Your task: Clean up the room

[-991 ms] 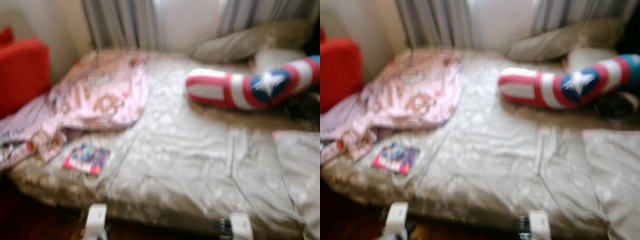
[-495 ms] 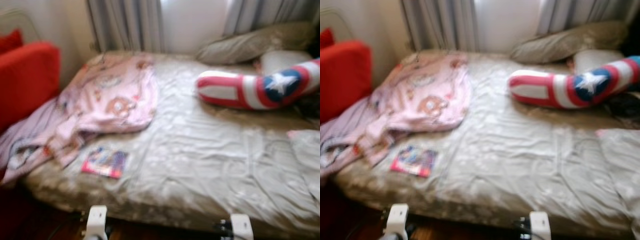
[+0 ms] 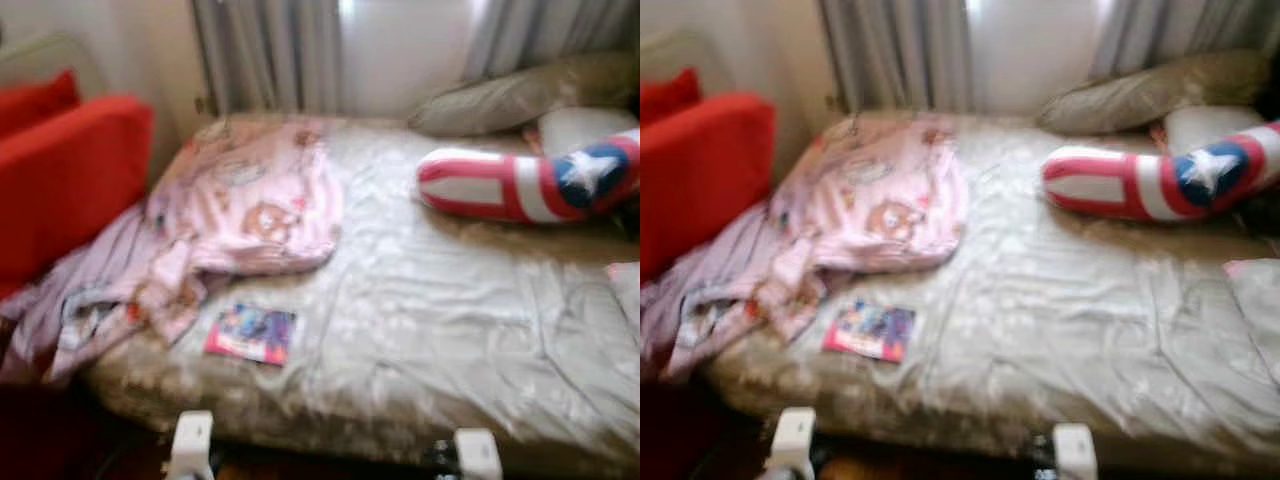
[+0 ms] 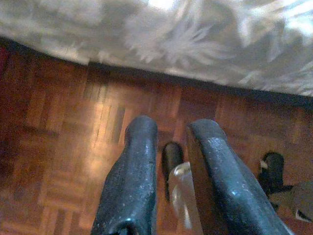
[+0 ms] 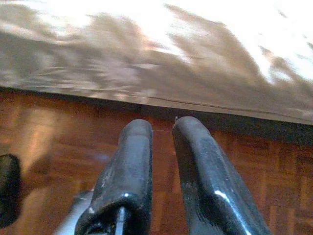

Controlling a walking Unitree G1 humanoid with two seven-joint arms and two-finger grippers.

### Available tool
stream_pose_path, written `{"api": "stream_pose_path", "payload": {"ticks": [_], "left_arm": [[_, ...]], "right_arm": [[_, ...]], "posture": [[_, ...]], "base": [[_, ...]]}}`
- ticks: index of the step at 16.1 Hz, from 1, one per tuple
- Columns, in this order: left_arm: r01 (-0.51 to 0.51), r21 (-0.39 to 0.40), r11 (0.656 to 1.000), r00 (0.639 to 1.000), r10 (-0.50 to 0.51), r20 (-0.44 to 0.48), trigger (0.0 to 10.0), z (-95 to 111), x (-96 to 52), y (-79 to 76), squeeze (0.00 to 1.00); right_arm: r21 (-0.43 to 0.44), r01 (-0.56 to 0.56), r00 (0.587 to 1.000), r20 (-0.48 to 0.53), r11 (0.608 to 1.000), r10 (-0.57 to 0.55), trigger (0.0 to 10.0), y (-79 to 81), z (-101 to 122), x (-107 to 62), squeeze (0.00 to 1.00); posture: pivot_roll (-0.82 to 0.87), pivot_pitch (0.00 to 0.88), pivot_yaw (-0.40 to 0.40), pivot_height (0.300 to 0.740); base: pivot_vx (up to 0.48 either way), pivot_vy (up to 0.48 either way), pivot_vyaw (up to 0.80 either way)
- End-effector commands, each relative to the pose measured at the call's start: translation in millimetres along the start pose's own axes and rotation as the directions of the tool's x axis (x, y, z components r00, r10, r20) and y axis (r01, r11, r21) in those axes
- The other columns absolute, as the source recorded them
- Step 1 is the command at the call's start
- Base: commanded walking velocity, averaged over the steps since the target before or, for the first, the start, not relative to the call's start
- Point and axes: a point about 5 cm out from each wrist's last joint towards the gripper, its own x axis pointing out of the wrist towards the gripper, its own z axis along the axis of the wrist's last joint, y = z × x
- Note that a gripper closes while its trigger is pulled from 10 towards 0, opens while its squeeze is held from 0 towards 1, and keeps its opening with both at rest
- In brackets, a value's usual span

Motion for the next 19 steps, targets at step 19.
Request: {"api": "stream_pose_path", "payload": {"ticks": [19], "left_arm": [[-0.026,-0.005,1.0,1.0,0.026,-0.004,10.0,1.8,-0.1,7.3,0.0]], "right_arm": [[-0.008,-0.008,1.0,0.009,1.0,0.008,10.0,2.4,5.3,1.5,0.0]], "posture": [[0.02,0.026,0.006,0.74]], "base": [[0.0,0.353,0.0]]}}
